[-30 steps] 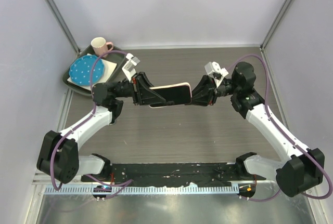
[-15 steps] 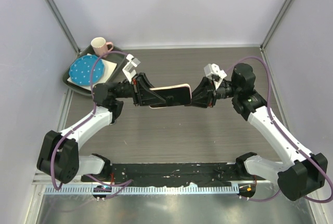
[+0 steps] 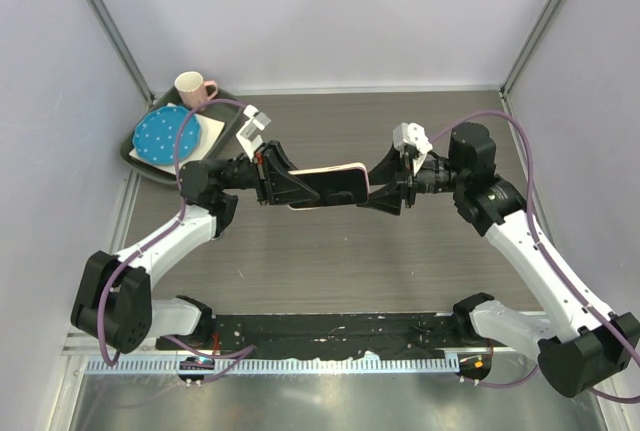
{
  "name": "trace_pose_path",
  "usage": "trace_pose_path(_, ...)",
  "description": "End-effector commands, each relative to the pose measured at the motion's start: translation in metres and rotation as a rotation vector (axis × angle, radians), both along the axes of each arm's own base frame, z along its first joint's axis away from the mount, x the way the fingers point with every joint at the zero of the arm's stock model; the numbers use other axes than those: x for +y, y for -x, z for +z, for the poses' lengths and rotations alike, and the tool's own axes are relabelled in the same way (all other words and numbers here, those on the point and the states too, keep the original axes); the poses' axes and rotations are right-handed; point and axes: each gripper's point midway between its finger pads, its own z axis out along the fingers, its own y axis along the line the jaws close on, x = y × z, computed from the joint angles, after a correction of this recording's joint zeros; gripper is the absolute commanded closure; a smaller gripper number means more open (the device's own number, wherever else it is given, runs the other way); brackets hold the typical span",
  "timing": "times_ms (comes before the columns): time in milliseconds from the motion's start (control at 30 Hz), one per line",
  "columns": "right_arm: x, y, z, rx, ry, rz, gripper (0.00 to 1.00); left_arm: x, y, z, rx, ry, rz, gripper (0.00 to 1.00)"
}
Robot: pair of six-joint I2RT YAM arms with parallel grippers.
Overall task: Take the phone out of the phone case
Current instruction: Remove the phone case from the phone.
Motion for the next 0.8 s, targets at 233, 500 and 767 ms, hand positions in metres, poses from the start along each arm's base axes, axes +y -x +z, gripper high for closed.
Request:
trace_pose_path(233,-0.022,-0.044,0.032,-0.071,-0.005,-0.329,0.44,0.008,0.043,0.017,-0.146,0.014,-0.11,1.0)
trace_pose_path(500,-0.015,-0.027,0.041,0.006,-0.044,-0.233,0.43,0.006,0.033,0.008,-0.127,-0.006,-0.079,1.0)
trace_pose_path(767,-0.018,-0.022,0.056,0.101,-0.12,-0.178,0.43,0.005,0.031,-0.001,-0.126,-0.025,-0.076,1.0)
